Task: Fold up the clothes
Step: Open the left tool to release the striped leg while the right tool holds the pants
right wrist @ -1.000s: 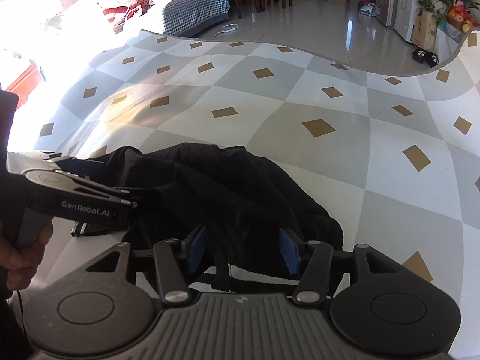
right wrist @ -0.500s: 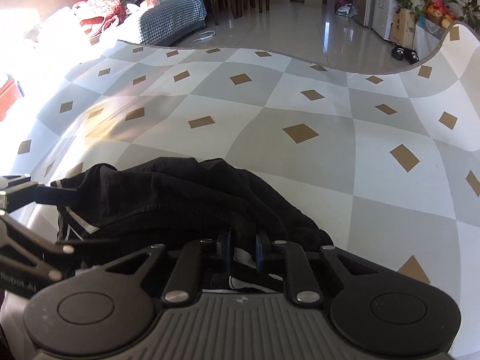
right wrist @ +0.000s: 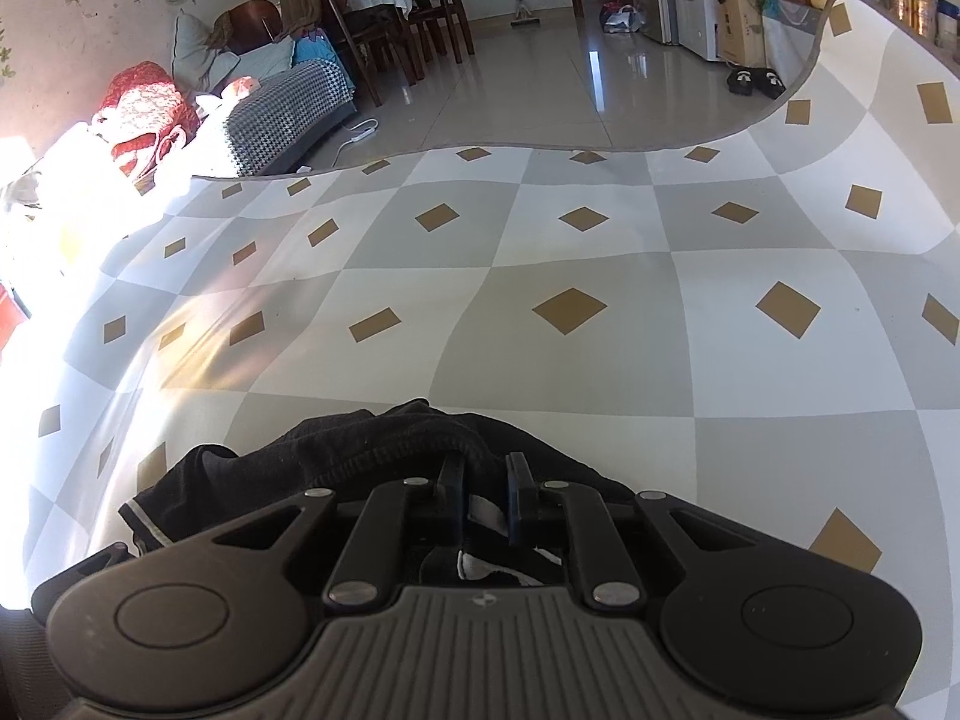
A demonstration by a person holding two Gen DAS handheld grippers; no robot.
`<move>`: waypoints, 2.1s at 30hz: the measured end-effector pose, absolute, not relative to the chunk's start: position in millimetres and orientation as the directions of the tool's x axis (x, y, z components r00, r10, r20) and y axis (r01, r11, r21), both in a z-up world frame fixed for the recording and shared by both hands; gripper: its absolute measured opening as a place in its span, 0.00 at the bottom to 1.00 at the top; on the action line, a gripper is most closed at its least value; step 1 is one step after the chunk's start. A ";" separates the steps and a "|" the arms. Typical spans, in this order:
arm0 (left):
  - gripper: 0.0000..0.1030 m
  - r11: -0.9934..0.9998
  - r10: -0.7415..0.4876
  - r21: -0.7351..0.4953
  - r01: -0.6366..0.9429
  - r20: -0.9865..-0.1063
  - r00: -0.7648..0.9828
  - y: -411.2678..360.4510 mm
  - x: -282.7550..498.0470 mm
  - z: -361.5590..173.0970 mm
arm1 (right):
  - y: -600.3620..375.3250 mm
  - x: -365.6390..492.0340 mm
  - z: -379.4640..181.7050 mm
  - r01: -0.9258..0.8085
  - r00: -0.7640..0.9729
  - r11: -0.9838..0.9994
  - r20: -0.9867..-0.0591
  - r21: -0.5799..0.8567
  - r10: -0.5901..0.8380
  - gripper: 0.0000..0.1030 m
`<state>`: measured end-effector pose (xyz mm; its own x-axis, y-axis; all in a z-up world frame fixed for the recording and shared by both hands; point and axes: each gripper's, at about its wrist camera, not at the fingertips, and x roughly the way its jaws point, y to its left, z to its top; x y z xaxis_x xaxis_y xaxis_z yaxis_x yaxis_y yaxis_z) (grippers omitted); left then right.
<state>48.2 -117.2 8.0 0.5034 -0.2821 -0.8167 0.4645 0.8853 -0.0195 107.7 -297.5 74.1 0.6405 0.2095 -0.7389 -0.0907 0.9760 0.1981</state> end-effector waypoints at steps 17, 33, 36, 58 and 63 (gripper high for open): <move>0.95 0.937 -0.192 -0.010 0.349 -0.850 0.491 -101.1 32.7 -8.8 | -300.9 99.1 62.0 -0.086 0.572 0.972 -0.788 0.218 0.228 0.20; 0.99 0.967 -0.146 -0.029 0.252 -0.875 0.462 -57.4 -16.9 -8.6 | -283.0 49.9 58.0 -0.253 0.488 0.952 -0.828 0.170 0.278 0.32; 0.99 0.969 -0.143 -0.028 0.247 -0.875 0.463 -53.1 -25.6 -8.5 | -282.3 39.2 60.5 -0.268 0.481 0.948 -0.829 0.171 0.286 0.34; 0.94 0.980 -0.124 -0.016 0.197 -0.823 0.554 -12.7 -69.1 32.2 | -277.2 -21.6 95.6 -0.302 0.529 0.941 -0.794 0.155 0.301 0.45; 0.94 0.947 -0.091 0.122 0.297 -0.784 0.614 -14.1 -61.7 46.3 | -283.3 -31.4 92.6 -0.294 0.529 0.947 -0.803 0.131 0.275 0.45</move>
